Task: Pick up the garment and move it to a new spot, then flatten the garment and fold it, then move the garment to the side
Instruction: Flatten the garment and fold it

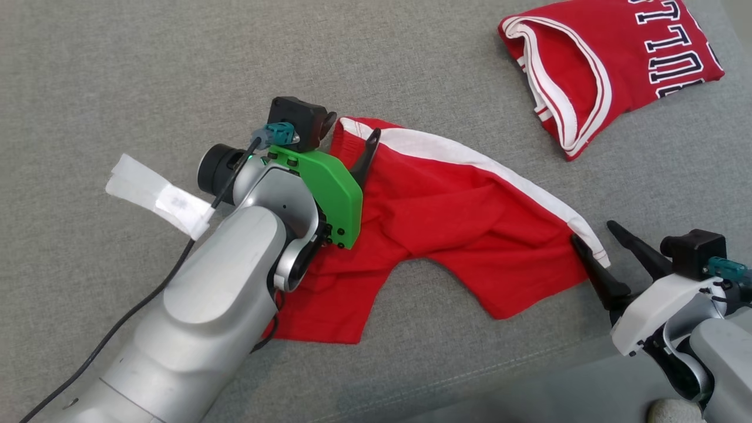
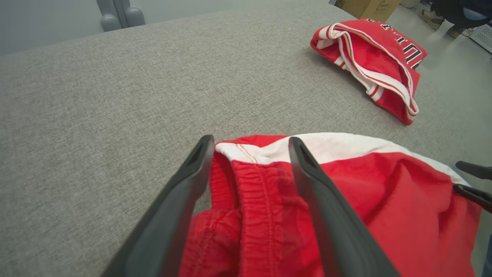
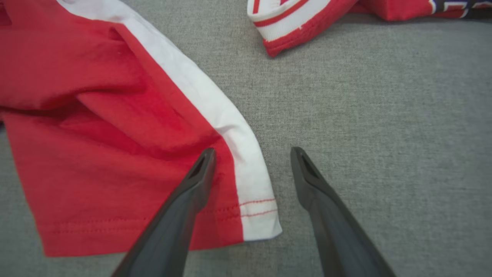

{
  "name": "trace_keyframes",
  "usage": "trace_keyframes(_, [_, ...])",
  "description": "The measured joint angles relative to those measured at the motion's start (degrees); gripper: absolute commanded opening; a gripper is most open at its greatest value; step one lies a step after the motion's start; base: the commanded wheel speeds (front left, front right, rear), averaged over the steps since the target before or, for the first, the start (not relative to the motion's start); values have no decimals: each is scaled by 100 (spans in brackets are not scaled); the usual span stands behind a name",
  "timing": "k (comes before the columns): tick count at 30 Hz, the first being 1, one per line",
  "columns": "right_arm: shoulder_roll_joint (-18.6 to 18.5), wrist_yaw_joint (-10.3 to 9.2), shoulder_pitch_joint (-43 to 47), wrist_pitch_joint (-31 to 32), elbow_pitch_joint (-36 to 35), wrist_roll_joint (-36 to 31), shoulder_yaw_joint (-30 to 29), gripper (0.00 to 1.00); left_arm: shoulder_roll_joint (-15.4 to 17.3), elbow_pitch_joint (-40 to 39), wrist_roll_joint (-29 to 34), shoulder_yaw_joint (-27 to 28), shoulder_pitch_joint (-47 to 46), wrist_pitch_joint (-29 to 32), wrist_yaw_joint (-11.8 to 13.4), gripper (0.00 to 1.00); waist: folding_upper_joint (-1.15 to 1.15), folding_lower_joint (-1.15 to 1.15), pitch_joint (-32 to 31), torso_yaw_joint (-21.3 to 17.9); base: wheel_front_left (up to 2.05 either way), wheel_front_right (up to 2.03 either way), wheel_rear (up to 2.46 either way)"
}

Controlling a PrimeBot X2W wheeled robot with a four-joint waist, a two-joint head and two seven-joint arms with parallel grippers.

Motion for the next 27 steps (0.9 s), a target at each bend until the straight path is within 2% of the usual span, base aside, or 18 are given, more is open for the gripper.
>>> trace_keyframes(7, [-3, -51, 41, -93, 99, 121, -218, 99, -19, 328, 40, 11, -182, 44, 2, 100, 0, 0, 239, -144, 0, 0, 0])
trace_keyframes(9, [16, -32, 95, -101, 97, 123, -204, 85, -20, 428, 40, 11, -182, 44, 2, 100, 0, 0, 267, -155, 0, 0, 0])
trace_keyframes(14, [34, 12, 140, -151, 101, 123, -153, 87, -45, 611, 40, 16, -222, -52, 2, 100, 0, 0, 263, -142, 0, 0, 0])
trace_keyframes(23, [49, 111, 352, -219, 59, 110, 37, 82, -90, 840, 40, 27, -291, -109, 2, 100, 0, 0, 156, -136, 0, 0, 0])
trace_keyframes(26, [51, 126, 352, -219, 56, 58, 67, 73, -122, 958, 38, 32, -298, -203, 0, 100, 0, 0, 128, -141, 0, 0, 0])
trace_keyframes(27, [51, 126, 352, -219, 56, 49, 65, 54, -125, 978, 38, 29, -298, -205, -5, 100, 0, 0, 113, -145, 0, 0, 0])
